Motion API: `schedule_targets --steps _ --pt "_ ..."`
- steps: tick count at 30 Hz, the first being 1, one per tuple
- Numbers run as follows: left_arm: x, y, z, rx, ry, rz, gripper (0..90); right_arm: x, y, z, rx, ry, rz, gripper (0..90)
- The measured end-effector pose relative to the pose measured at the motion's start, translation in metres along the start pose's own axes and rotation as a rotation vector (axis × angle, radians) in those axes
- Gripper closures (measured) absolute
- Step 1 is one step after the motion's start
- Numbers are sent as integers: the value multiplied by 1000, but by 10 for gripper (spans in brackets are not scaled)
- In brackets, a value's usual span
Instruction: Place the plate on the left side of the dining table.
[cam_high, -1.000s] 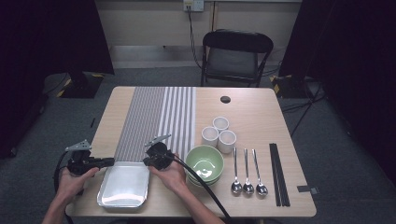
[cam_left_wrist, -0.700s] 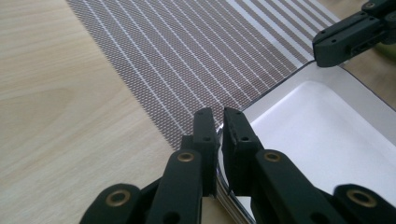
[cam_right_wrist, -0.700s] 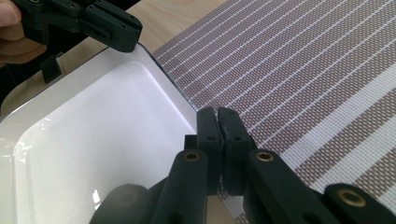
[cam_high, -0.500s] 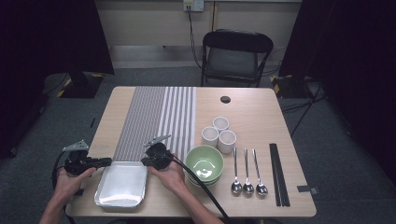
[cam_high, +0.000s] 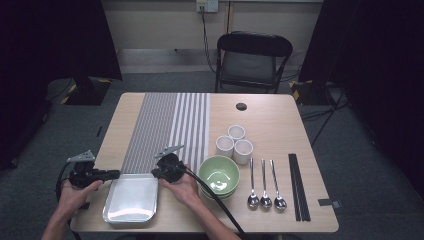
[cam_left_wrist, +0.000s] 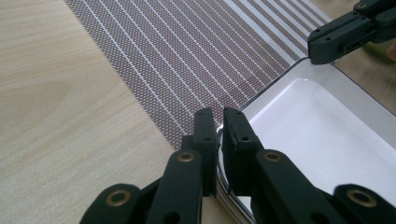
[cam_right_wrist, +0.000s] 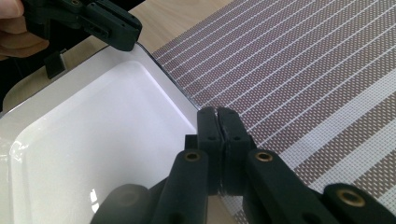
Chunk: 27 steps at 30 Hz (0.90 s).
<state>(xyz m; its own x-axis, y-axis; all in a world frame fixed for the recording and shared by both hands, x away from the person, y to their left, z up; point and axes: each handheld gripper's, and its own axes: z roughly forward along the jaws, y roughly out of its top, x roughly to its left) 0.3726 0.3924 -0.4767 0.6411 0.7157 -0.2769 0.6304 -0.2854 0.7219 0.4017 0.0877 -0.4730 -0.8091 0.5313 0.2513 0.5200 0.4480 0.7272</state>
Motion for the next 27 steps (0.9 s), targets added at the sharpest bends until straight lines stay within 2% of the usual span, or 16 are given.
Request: schedule_targets --steps 5,10,11,13,14,16,19,23,25,27 --pt "1 -1 1 -9 -8 -13 850 -1 -3 -3 7 7 -3 877" --pt "0 0 1 -10 -1 -10 851 -1 -4 -4 -1 5 -1 886" --pt "0 0 -1 -17 4 -7 852 0 -4 -3 -2 5 -2 887" --pt "0 2 -7 -66 -19 -19 900 0 -4 -4 -11 2 -4 891" --pt "-1 3 -8 -67 -18 -11 900 1 -3 -5 -14 1 -5 894" --pt "-4 4 -6 -30 2 15 900 0 -1 -7 -33 7 -2 900" --pt "-2 2 -2 -35 -10 -1 900 0 -1 -6 -7 2 -9 900" --pt "1 0 -4 -37 1 -25 883 0 -2 -7 -12 3 4 900" --pt "1 0 -4 -35 -7 -24 874 -1 -3 -6 -8 2 9 868" --pt "0 0 -3 -24 -3 -17 877 0 -5 -5 -1 4 6 882"
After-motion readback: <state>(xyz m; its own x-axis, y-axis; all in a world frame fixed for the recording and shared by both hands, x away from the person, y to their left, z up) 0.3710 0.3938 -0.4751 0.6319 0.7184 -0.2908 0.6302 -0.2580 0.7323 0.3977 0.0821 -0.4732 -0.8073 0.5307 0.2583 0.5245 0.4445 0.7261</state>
